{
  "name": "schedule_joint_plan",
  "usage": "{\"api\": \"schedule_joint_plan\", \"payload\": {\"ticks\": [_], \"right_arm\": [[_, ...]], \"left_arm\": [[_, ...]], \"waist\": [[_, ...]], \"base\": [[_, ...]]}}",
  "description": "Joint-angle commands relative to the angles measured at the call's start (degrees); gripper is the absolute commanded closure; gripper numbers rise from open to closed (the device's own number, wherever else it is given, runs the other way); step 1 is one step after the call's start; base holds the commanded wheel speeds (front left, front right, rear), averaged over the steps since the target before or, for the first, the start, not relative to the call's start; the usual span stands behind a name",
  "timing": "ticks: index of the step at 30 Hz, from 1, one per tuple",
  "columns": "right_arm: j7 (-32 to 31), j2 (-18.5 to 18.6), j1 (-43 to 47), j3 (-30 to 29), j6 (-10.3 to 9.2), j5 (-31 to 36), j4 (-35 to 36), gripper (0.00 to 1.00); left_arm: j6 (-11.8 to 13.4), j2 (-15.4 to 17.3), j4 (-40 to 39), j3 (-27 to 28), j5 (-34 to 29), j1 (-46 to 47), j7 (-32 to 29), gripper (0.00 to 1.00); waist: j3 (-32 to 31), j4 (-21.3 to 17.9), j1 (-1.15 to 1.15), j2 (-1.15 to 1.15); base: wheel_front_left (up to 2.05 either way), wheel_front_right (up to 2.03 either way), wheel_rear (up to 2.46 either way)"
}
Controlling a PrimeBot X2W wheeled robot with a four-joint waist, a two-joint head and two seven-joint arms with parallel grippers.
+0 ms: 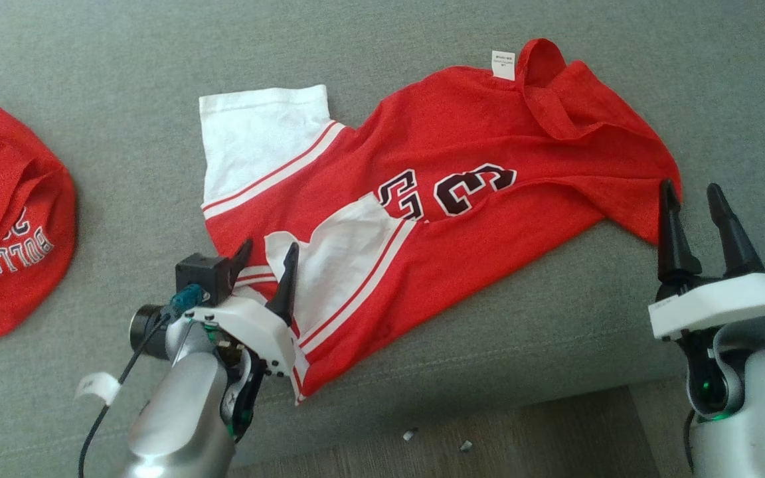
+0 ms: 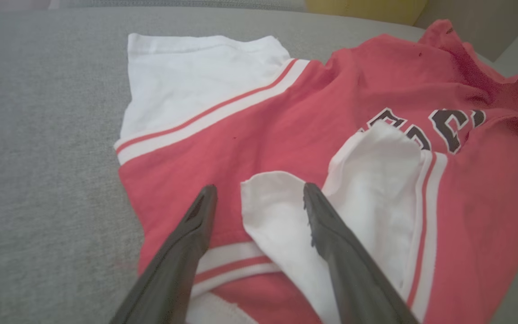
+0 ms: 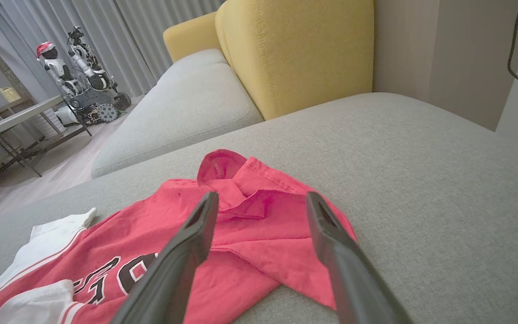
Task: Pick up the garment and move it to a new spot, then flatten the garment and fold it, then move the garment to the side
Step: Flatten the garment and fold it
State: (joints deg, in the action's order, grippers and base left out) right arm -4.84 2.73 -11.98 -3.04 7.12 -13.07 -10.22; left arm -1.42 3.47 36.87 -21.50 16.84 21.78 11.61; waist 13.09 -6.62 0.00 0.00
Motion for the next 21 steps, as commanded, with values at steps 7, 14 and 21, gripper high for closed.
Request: {"api": "schedule_joint_plan", "payload": {"ticks": [7, 14, 21], "right_arm": [[1.0, 0.2, -2.2, 1.6, 0.36, -0.3, 1.2, 0.00], [1.4, 0.2, -2.4, 1.8, 0.36, -0.4, 0.6, 0.00], [1.7, 0.1, -2.8, 1.7, 0.36, -0.4, 0.0, 0.00]], "left_arm": [[0.5, 1.4, 2.5, 0.6, -0.9, 3.8, 1.0, 0.00], [-0.1, 1.5, 4.5, -0.9, -2.2, 5.5, 2.5, 0.00], [-0.4, 1.4, 4.5, -1.3, -2.4, 6.1, 3.2, 0.78]], "waist": [[0.3, -0.4, 0.00, 0.00], [0.7, -0.4, 0.00, 0.00], [1.1, -0.3, 0.00, 0.00]], "base": [[0.00, 0.00, 0.00], [0.00, 0.00, 0.00], [0.00, 0.00, 0.00]]}}
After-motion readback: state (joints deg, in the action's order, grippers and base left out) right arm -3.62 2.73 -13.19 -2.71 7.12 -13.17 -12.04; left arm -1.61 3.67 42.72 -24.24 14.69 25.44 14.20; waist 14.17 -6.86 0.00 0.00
